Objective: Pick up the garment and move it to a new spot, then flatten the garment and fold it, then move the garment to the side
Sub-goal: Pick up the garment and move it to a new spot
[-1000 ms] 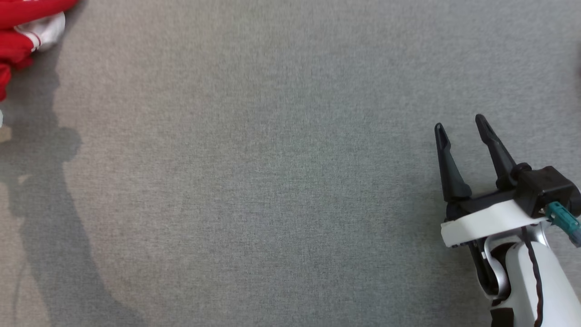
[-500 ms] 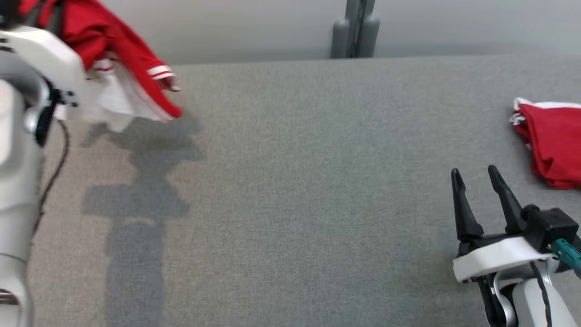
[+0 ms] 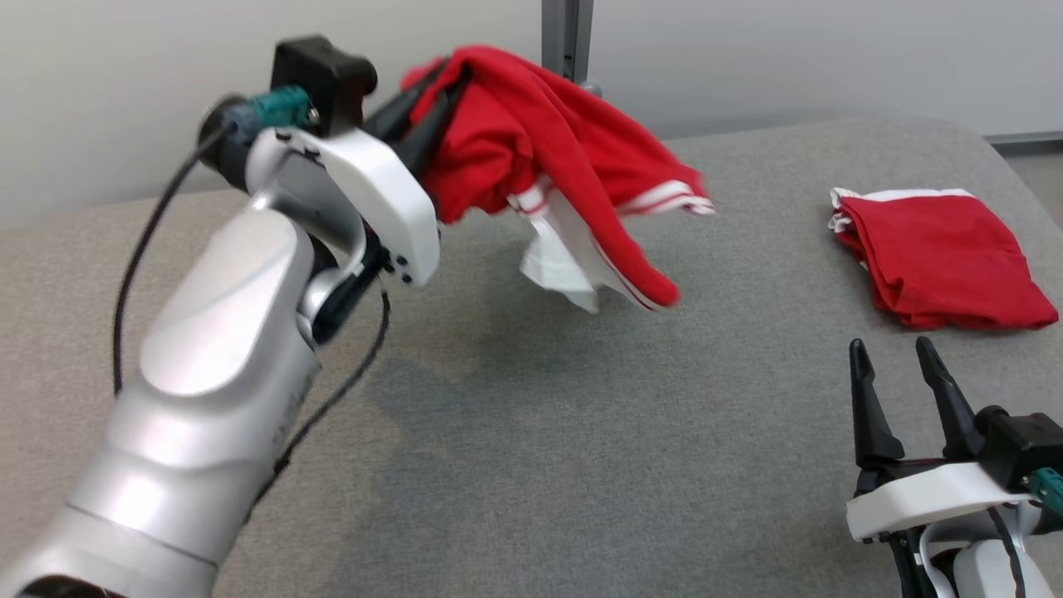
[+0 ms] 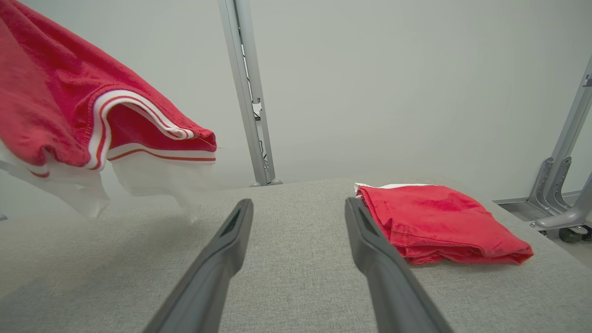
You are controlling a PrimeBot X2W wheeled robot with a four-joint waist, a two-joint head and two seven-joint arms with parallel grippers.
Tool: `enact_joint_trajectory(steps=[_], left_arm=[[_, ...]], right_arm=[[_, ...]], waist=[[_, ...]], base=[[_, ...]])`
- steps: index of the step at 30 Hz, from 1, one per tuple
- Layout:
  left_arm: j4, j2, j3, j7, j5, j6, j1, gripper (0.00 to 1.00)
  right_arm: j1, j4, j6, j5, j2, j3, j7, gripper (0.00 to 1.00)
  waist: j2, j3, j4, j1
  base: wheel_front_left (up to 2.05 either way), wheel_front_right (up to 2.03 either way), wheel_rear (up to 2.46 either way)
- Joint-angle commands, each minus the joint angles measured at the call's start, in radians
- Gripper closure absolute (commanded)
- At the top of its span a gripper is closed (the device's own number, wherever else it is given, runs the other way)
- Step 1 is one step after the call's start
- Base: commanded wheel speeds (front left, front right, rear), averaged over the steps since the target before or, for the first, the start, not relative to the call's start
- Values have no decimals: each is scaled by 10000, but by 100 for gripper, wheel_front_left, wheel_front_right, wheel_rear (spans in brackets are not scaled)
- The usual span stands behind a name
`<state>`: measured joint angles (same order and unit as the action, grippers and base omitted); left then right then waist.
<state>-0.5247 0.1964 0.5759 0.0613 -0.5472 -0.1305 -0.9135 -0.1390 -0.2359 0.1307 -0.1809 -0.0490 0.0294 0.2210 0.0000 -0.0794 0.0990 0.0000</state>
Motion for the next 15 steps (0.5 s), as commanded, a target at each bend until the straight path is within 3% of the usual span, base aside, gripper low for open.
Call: enact_joint_trajectory(steps=[1,6,15], left_arm=[[-62,-98,7,-72,-150,61,450,100],[-1044,-649,204,-609,-313,324,1351,100],[-3712,-812,571,-2108,243,633,1713,100]], right_arm=[[-81,13,1,-83,-37,-45,84,0],[-318,-172,1,-273,-40,-325,157,0],[-610,-441,1,-247,-40,-330,304,0]], waist=[[0,-241,221,0],[0,-668,540,0],[0,-966,834,0]], base=[[0,0,0],[0,0,0],[0,0,0]])
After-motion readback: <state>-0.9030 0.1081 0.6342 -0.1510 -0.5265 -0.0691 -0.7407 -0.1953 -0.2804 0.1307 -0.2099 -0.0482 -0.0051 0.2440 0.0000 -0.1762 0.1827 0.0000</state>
